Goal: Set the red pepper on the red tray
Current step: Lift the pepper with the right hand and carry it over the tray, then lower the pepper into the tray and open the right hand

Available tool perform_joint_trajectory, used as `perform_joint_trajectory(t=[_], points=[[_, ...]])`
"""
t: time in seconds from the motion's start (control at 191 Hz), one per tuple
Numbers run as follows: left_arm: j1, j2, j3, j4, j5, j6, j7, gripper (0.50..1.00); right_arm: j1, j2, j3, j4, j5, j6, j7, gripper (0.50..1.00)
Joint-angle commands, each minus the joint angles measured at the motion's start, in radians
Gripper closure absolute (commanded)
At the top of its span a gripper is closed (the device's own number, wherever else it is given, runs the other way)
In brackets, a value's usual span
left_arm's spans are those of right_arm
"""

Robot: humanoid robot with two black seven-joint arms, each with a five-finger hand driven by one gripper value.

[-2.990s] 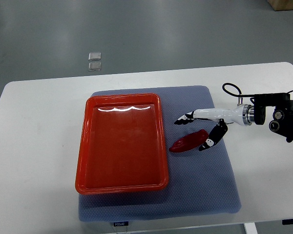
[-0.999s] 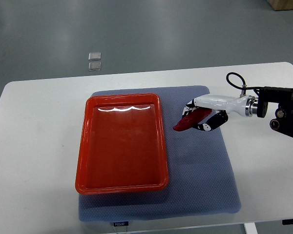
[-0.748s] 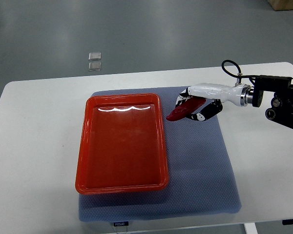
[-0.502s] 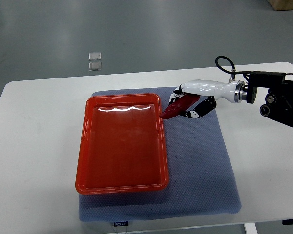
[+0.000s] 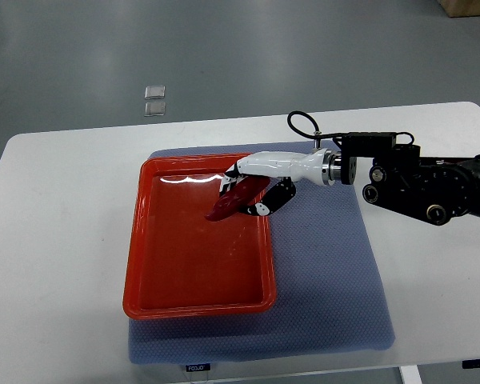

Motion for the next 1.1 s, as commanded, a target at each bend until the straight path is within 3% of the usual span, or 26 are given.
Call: perform_joint_trajectory(t=[0.0, 0.423, 1.093], points=[[0.000, 0.000, 0.000, 0.001, -0.001, 0.000, 0.000, 0.500, 0.000, 0.053, -0.024, -0.026, 0.000, 0.000, 0.000, 1.000], [0.000, 0.000, -0.001, 0.004, -0.001, 0.000, 0.000, 0.500, 0.003, 0.277, -0.087, -0.158, 0.000, 0.000, 0.000, 1.000], [0.000, 0.000, 0.000, -0.001, -0.001, 0.000, 0.000, 0.500, -0.032, 0.277, -0.142, -0.334, -0.006, -0.015, 0.002, 1.000]])
